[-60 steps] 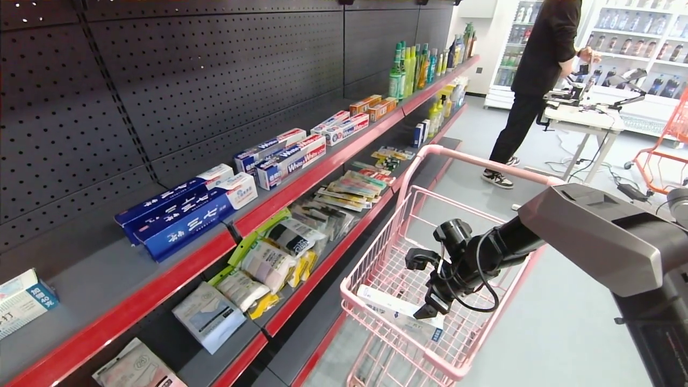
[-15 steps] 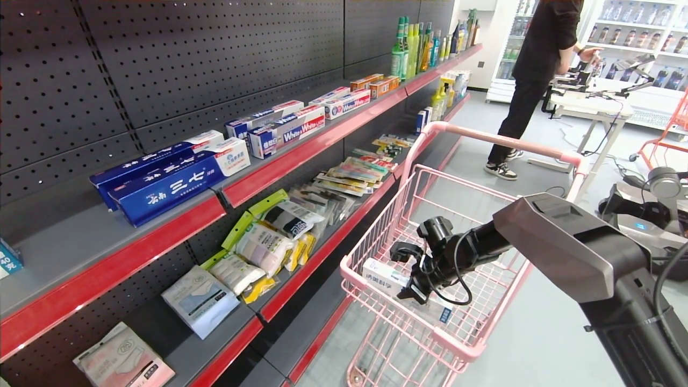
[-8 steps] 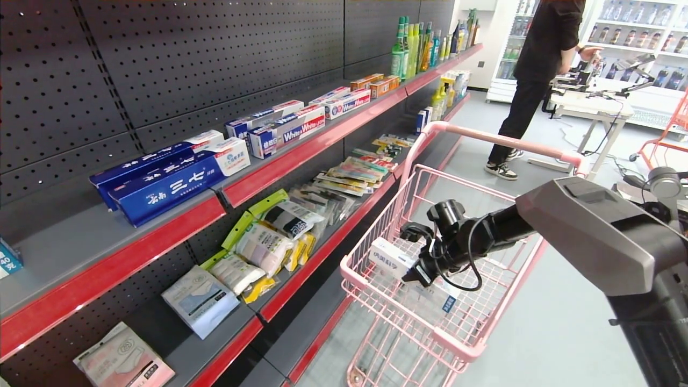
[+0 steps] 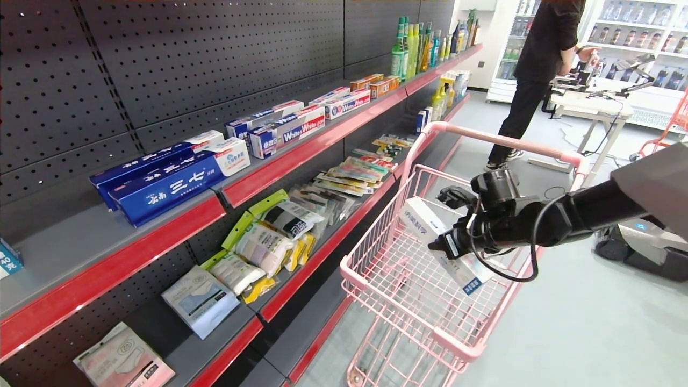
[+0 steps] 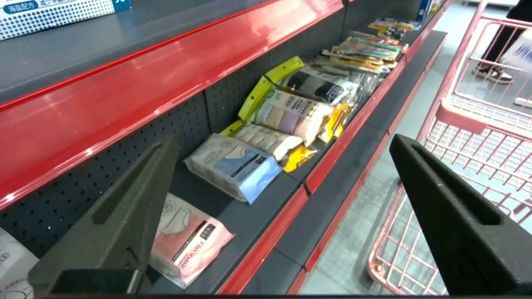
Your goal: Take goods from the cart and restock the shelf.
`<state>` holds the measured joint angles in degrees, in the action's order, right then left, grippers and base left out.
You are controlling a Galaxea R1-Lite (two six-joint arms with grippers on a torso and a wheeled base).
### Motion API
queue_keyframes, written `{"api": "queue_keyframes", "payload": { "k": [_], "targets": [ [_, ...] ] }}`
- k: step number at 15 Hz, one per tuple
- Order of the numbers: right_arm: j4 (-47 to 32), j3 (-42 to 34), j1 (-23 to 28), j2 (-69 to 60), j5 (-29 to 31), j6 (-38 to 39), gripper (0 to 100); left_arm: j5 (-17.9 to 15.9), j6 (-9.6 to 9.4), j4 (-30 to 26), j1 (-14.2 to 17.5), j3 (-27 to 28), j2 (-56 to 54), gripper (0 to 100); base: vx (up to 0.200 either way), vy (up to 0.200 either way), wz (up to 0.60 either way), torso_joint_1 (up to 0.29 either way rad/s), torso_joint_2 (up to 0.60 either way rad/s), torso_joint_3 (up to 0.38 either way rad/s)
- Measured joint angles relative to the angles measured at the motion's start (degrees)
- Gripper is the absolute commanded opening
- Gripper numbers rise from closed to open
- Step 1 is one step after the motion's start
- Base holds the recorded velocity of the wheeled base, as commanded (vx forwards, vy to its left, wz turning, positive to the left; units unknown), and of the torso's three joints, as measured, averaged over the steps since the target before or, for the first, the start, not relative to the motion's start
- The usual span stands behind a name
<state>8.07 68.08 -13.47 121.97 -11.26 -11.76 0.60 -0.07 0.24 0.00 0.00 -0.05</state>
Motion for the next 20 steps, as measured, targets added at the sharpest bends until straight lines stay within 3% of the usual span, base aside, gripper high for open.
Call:
{"api": "queue_keyframes", "payload": {
  "k": [5, 10, 16, 20],
  "targets": [
    [4.6, -16.9, 0.3, -19.8, 6.6, 5.3, 0, 0.0, -0.02, 0.0, 0.0, 0.0, 0.0, 100, 0.0, 0.0, 0.0, 0.0, 0.0, 0.0],
    [-7.4, -27.0, 1.7, -41.4, 10.7, 5.8, 0, 0.0, -0.06, -0.1, 0.0, 0.0, 0.0, 100, 0.0, 0.0, 0.0, 0.0, 0.0, 0.0],
    [-11.1, -39.2, 3.7, -60.0, 17.6, 3.6, 0, 0.0, -0.09, -0.1, 0.0, 0.0, 0.0, 100, 0.0, 0.0, 0.0, 0.0, 0.0, 0.0],
    [-14.8, -41.2, 4.9, -67.2, 18.8, 1.1, 0, 0.0, -0.11, -0.2, 0.0, 0.0, 0.0, 100, 0.0, 0.0, 0.0, 0.044, -0.1, -0.059]
  ]
}}
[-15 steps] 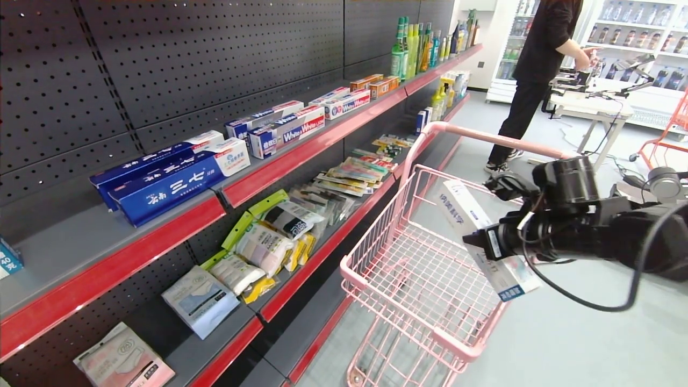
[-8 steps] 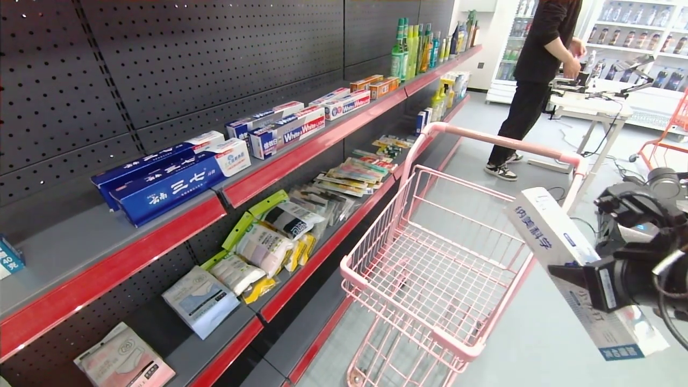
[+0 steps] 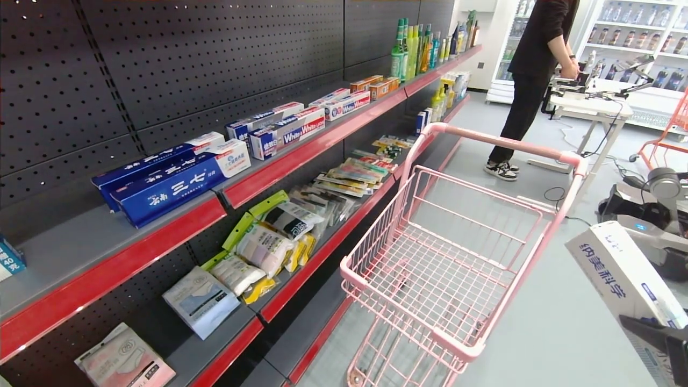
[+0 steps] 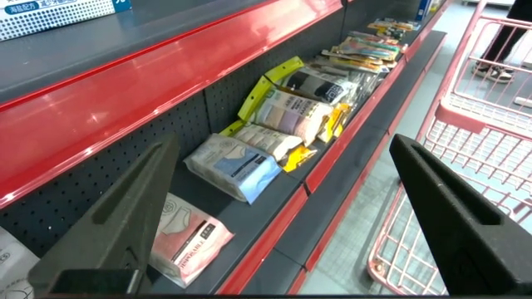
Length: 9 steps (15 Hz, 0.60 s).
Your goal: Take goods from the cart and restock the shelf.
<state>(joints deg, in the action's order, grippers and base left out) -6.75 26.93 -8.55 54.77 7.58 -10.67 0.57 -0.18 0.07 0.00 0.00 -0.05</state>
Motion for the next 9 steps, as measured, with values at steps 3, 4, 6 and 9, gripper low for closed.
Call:
{"api": "queue_keyframes", "payload": {
  "k": [3, 4, 6, 9],
  "targets": [
    [0.0, -1.4, 1.6, -2.9, 0.0, -0.8, 0, 0.0, 0.02, 0.1, 0.0, 0.0, 0.0, 100, 0.0, 0.0, 0.0, 0.217, -0.49, -0.277],
    [-0.1, -1.5, 1.8, -3.3, 0.0, -1.2, 0, 0.0, 0.02, 0.1, 0.0, 0.0, 0.0, 100, 0.0, 0.0, 0.0, 0.271, -0.58, -0.315],
    [0.0, -1.5, 1.9, -3.8, 0.0, -1.8, 0, 0.0, 0.02, 0.1, 0.0, 0.0, 0.0, 100, 0.0, 0.0, 0.0, 0.259, -0.57, -0.305],
    [0.0, -1.5, 2.0, -3.9, 0.0, -2.2, 0, 0.0, 0.0, 0.1, 0.0, 0.0, 0.0, 100, 0.0, 0.0, 0.0, 0.201, -0.43, -0.243]
  ]
}}
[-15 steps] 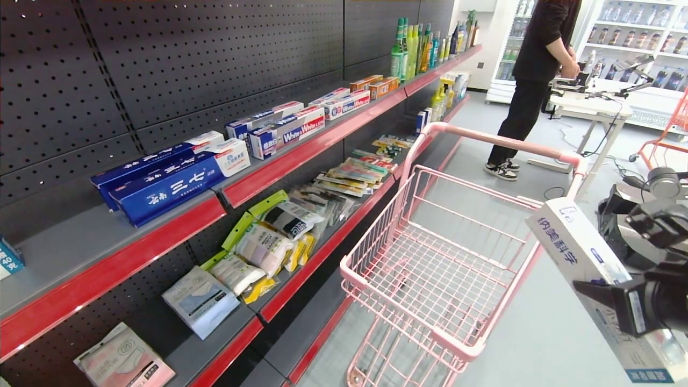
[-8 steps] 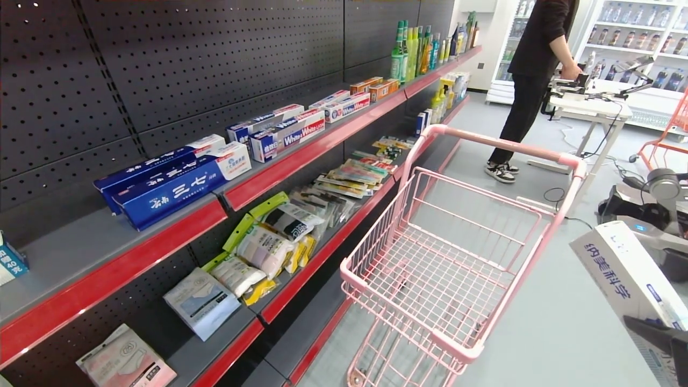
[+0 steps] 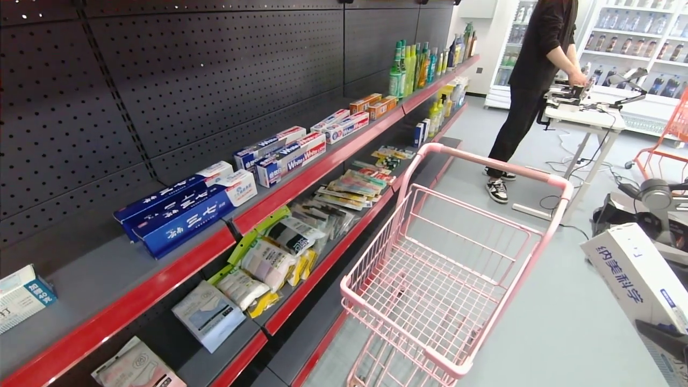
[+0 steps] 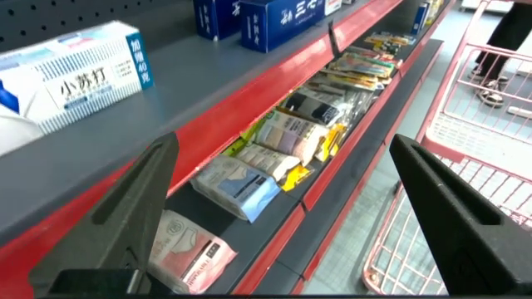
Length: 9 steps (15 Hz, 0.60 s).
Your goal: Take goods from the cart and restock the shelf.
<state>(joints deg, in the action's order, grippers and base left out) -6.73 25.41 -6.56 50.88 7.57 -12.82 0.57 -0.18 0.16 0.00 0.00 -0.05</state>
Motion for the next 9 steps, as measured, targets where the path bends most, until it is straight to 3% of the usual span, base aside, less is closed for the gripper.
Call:
{"api": "queue_keyframes", "payload": {
  "k": [9],
  "targets": [
    [0.0, -0.1, 0.0, 0.4, -0.1, -1.1, 0, 0.0, 0.02, 0.0, 0.0, 0.0, 0.0, 100, 0.0, 0.0, 0.0, 0.175, -0.36, -0.193]
  ]
}}
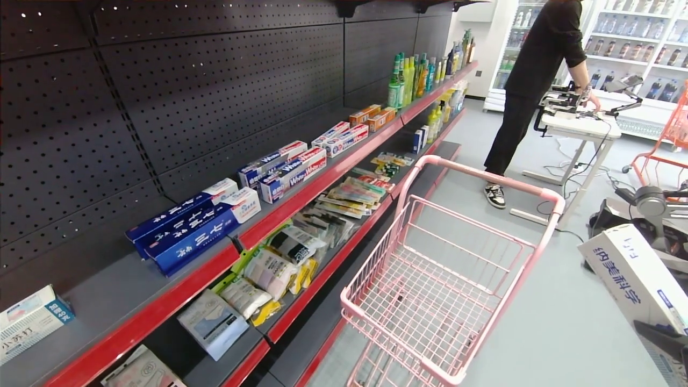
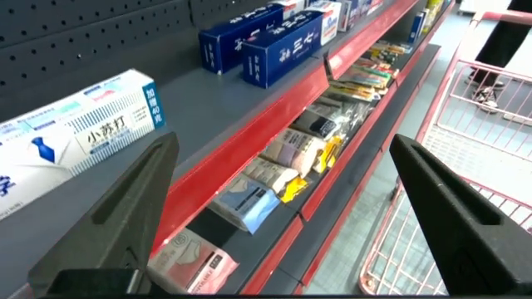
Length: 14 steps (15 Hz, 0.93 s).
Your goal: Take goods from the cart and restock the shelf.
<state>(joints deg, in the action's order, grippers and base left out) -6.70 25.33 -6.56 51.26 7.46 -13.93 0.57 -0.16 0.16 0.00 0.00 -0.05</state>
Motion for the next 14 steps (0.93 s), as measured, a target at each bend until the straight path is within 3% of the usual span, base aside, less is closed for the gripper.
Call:
{"api": "queue_keyframes", "payload": {
  "k": [14],
  "targets": [
    [0.5, 0.3, -0.2, 1.8, -0.2, -1.7, 0, 0.0, -0.02, 0.0, 0.0, 0.0, 0.0, 100, 0.0, 0.0, 0.0, 0.137, -0.28, -0.147]
  ]
}}
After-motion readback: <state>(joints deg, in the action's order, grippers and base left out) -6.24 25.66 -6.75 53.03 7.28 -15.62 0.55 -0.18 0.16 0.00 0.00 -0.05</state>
